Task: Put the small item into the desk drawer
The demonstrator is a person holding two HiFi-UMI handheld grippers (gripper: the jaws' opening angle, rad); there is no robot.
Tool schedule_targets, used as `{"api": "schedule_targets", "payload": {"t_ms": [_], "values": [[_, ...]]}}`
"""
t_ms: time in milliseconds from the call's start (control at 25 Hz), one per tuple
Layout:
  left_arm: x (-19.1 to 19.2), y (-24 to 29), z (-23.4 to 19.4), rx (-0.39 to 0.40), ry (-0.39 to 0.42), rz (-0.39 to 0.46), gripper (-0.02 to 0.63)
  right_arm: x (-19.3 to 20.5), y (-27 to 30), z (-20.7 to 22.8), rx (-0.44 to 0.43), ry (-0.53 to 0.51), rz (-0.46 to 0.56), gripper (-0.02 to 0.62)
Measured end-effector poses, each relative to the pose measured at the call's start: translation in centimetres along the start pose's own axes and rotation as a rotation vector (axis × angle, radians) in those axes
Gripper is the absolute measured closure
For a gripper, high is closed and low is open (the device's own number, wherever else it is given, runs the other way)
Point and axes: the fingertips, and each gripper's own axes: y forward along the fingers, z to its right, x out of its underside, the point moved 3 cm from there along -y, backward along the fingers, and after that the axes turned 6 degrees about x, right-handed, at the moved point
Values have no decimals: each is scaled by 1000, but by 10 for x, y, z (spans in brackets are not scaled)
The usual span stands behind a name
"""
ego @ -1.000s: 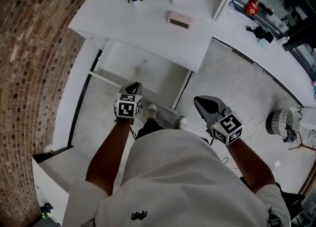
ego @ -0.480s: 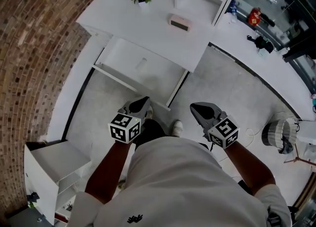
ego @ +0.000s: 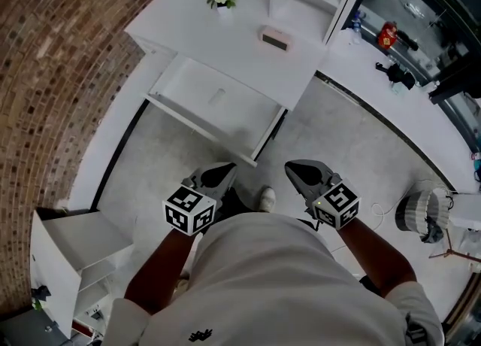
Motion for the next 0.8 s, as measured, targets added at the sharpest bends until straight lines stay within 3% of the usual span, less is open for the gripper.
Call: {"api": "schedule_targets", "payload": {"t_ms": [800], "values": [[13,2,16,1,6,-17,600,2,-8,-14,-25,-32,9,583]]}}
